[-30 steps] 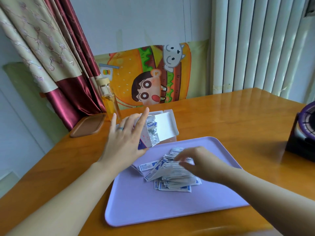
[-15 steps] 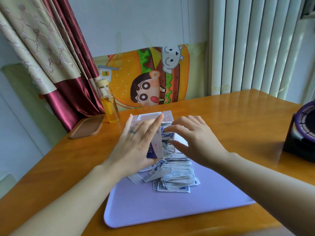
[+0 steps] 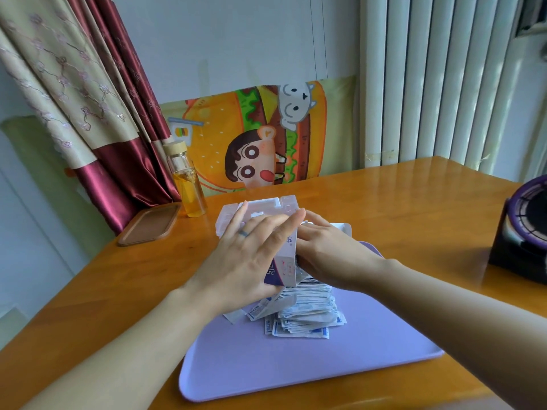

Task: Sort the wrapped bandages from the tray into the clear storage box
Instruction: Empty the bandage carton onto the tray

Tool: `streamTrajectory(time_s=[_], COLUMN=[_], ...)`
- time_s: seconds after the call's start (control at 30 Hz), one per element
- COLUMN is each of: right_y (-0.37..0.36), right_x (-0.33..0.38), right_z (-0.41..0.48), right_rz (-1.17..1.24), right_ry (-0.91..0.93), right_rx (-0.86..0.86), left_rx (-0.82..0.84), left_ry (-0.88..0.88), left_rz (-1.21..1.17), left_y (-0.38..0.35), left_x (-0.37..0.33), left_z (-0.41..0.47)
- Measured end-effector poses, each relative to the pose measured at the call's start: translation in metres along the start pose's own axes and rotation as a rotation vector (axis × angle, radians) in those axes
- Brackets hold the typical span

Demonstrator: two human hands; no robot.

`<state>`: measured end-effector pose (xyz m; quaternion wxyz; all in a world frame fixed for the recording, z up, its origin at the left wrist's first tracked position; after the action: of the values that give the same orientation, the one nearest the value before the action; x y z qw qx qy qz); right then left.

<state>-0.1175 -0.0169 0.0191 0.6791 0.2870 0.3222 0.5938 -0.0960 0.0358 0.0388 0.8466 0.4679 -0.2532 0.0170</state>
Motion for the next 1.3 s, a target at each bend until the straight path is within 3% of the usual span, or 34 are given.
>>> streamTrajectory(time_s=[0.1,0.3,0.47,0.63,0.8,1.0,1.17,1.3], right_y=[-0.010,0.004,-0.007,-0.013,0.005,0.003,-0.019,-0.067], right_x=[0.000,-0.006,-0.004,-0.011,-0.024,-0.053,-0.069,-0.072], right_z=[-0.002,0.001,-0.006,-0.010,-0.015,-0.026,-0.043,-0.064], right_rz=[-0.042,0.006,0.040,0.099,0.174,0.284,0.372,0.522], right_ry=[0.038,0.027,0.048,-0.022,-0.132,-0.350,-0.524,-0.705], right_rx=[0.080,-0.111,-0.095,-0.069,-0.170,-0.224,-0.147,0.203], left_rx=[0.047,0.037,0.048,0.061,0.073,0.113,0.164,0.160], left_ry=[-0.034,0.008,0.084,0.157,0.201,0.257,0.351,0.381], left_rz=[0.069,0.015,-0.078,-0.125,-0.135,-0.011,0.180,0.283], left_y=[-0.002,0.000,-0.012,-0.020,-0.023,-0.030,-0.039,-0.037], left_x=[0.000,0.001,0.003,0.008,0.021,0.042,0.059,0.065], left_z=[0.000,0.009,0.002,-0.007,-0.018,-0.043,-0.058,-0.061])
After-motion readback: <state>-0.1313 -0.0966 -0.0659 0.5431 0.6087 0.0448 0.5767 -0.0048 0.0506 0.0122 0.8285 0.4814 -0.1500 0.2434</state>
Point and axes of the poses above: each hand's wrist, its own z-axis towards the middle knuckle, its own y-axis out of the back of the hand, x = y × z, the point moved 10 cm from there along z, towards the middle knuckle, and after that the axes turned 12 degrees about -y, right-handed, at the moved point
